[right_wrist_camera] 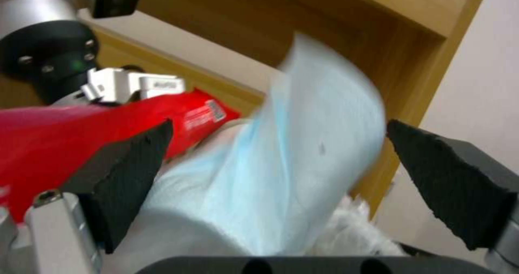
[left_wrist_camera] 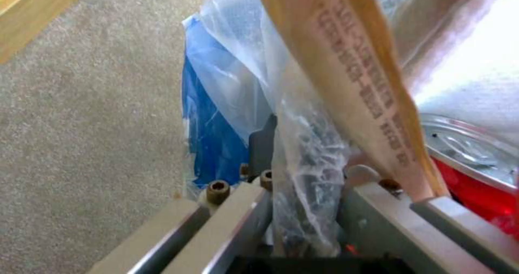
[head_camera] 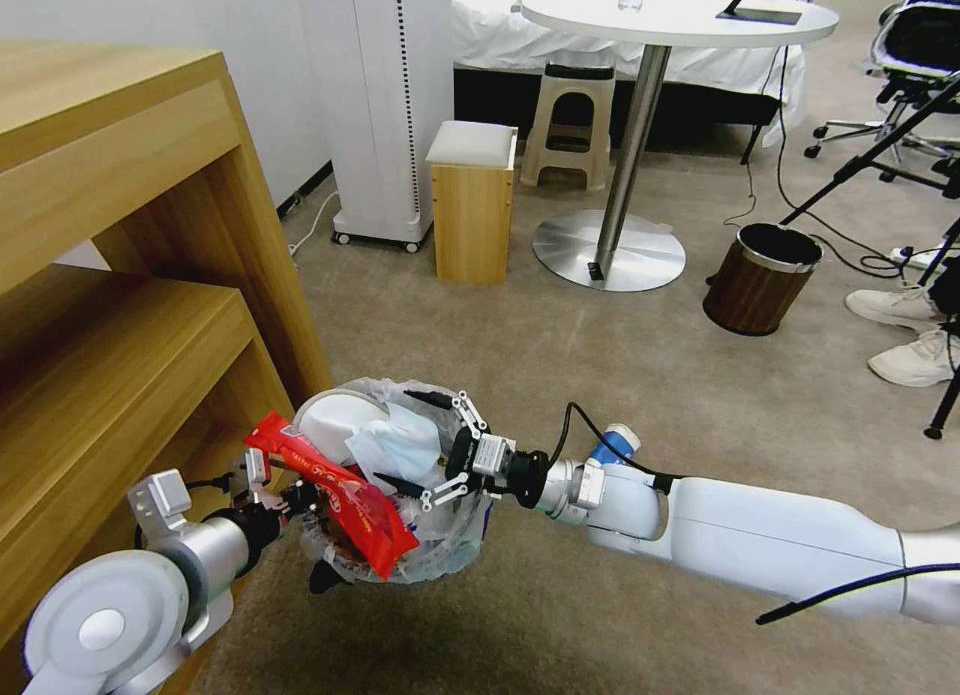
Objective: Pick up the trash bin and place the garbage on the floor into it.
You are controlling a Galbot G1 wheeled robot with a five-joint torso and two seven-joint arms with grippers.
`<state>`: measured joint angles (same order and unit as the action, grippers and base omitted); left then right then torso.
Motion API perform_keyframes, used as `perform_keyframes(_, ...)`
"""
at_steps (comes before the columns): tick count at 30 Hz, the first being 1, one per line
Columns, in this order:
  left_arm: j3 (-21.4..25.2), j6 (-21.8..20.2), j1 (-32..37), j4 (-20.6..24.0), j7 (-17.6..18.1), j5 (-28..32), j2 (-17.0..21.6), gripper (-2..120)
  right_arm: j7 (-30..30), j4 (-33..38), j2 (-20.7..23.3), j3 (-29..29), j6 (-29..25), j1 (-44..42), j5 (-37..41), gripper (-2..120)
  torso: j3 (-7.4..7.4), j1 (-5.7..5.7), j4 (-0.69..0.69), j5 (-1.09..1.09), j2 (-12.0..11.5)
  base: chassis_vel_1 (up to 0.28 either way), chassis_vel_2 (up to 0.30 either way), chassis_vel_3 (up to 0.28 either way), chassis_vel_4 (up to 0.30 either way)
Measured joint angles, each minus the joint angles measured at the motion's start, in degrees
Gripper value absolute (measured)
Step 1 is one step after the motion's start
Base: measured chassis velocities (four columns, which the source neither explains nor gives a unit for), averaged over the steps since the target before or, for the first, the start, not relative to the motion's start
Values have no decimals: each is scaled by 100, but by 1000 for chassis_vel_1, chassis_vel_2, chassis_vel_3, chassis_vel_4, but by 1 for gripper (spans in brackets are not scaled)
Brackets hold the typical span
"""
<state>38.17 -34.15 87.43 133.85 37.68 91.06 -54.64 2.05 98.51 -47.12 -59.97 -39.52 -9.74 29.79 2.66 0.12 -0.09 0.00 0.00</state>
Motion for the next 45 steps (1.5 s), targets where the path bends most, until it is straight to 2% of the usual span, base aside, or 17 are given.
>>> perform_keyframes(19,-77,-15,149,20,-17,-115,-58,0,63,29,70,222,15,-71,-37,100,0,0,0,0,0,0,0,0,0)
perform_keyframes(45,134,27,-159,-477,38,159,141,0,50,140,240,450,1,-166,-21,100,0,0,-1,0,0,0,0,0,0)
